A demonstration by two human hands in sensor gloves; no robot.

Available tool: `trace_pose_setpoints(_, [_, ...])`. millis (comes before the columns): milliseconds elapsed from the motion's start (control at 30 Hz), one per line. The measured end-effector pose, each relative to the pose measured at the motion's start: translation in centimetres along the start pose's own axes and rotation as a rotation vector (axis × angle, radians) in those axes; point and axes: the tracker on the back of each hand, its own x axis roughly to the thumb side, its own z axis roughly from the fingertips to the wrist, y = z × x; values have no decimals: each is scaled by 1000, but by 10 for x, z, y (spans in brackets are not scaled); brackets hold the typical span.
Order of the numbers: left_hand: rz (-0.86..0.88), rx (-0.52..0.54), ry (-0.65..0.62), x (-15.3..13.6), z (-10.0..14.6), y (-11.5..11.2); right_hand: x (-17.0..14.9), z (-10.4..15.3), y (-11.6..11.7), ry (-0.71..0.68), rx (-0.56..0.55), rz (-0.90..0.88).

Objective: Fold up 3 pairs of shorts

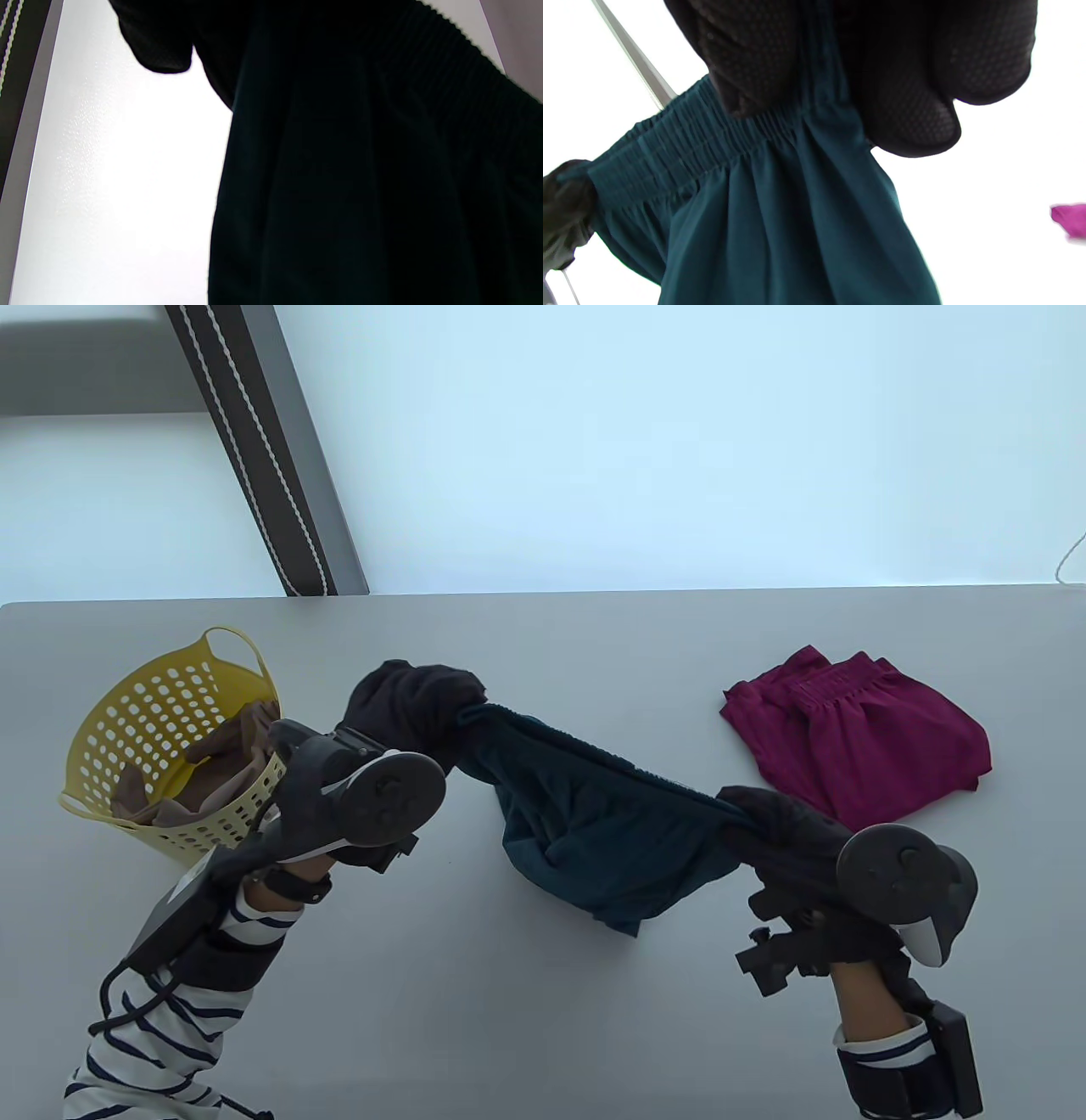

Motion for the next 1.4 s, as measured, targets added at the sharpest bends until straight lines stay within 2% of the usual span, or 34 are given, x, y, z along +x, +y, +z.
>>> trace_pose_setpoints(100, [-17,113,47,-14,5,35,54,-21,-34,-121,-109,38])
trace_pose_setpoints(133, [-1,145,55,-18,7,44,62,-23,-39,-145,-121,39])
trace_pose_setpoints(267, [149,282,23,-40,18,94,123,-28,-81,-320,-200,-4])
trace_pose_setpoints(367, [253,316,-27,-50,22,116,153,-29,-105,-384,-246,-56])
trace_pose_setpoints(433, [299,266,-55,-57,18,123,170,-38,-115,-390,-257,-5])
trace_pose_setpoints(533, [280,167,-31,-64,4,113,181,-64,-110,-311,-153,218])
trace_pose_setpoints(567, [218,107,-5,-68,-5,102,180,-83,-100,-244,-62,364])
trace_pose_setpoints(600, [168,54,12,-71,-12,92,177,-95,-90,-195,11,431])
trace_pose_setpoints(667, [93,-71,61,-76,-27,66,166,-121,-66,-84,174,552])
trace_pose_setpoints(733, [-37,-314,120,-79,-48,28,147,-148,-33,38,375,627])
trace_pose_setpoints(800, [-178,-455,154,-77,-60,1,131,-166,-10,144,452,635])
trace_pose_setpoints(833, [-261,-489,169,-76,-65,-8,124,-174,-1,182,449,642])
trace_pose_setpoints(867, [-400,-476,197,-74,-73,-15,120,-182,8,228,396,642])
trace_pose_setpoints(900, [-543,-367,251,-73,-80,-15,121,-187,13,244,266,652])
trace_pose_setpoints(933, [-614,-255,294,-73,-85,-9,124,-189,13,240,163,662])
trace_pose_setpoints(967, [-619,-83,376,-76,-88,3,131,-186,9,200,-108,652])
trace_pose_setpoints(1000, [-525,80,450,-79,-88,16,137,-180,4,124,-363,608])
trace_pose_setpoints(1033, [-380,223,511,-84,-86,29,142,-176,-2,66,-484,548])
trace_pose_setpoints(1100, [-196,326,518,-89,-81,45,147,-172,-9,23,-484,434])
trace_pose_setpoints(1133, [-184,343,472,-92,-78,50,148,-171,-11,9,-449,372])
trace_pose_setpoints(1200, [-267,317,426,-95,-72,49,144,-171,-10,-15,-363,366])
trace_pose_setpoints(1333, [-278,146,355,-103,-49,14,113,-168,12,-63,-222,479])
trace_pose_setpoints(1400, [-298,28,306,-104,-33,-14,93,-162,32,-71,-103,476])
